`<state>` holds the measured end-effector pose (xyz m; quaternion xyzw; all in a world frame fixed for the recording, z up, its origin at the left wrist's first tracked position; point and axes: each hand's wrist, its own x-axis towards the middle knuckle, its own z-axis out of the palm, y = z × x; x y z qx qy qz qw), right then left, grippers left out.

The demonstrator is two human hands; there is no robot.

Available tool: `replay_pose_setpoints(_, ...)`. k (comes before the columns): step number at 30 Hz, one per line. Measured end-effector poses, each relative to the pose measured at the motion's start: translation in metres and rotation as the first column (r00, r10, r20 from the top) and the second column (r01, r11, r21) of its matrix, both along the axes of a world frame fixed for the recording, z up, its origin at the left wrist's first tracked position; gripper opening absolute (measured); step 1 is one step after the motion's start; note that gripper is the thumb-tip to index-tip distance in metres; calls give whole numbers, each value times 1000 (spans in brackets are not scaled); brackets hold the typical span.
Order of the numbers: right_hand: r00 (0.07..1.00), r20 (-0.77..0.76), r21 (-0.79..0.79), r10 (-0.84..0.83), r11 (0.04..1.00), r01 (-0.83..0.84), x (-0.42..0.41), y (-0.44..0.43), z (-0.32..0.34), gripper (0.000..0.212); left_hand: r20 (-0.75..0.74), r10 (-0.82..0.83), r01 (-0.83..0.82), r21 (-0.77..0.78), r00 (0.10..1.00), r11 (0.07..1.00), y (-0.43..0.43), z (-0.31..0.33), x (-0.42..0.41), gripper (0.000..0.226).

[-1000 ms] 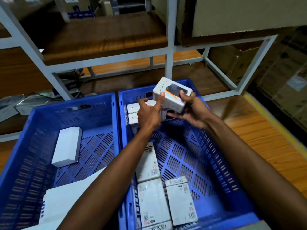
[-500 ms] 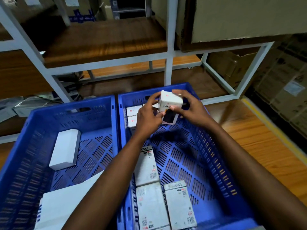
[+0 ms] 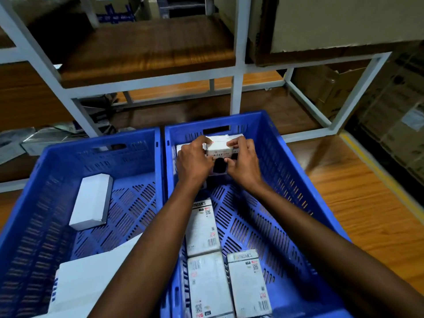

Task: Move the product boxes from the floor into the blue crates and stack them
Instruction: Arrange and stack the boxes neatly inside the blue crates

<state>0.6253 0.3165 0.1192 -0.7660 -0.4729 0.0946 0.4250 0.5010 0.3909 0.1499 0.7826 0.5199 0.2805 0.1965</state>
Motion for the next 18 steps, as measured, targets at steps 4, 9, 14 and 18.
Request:
replay_pose_setpoints(4,995,-28,-32,93,995,-94,-5,-1,-12,48,-146,51,-59,-51,988,997,4,-1,-2,39)
replay_pose_setpoints(9,991,-81,-142,109,983,-119,-4,-3,-25,56,-248,2,-19,-66,969,998,7,-7,7,20)
replay_pose_setpoints(14,983,-45,-289,178,940,-183,-3,-7,-23,68,-337,-26,24,-9,941,1000,8,-11,13,13)
replay_pose_setpoints(18,966,-95,-364,239,895,-257,14,-5,-4,66,-252,-55,19,-142,966,990,16,-10,1,20)
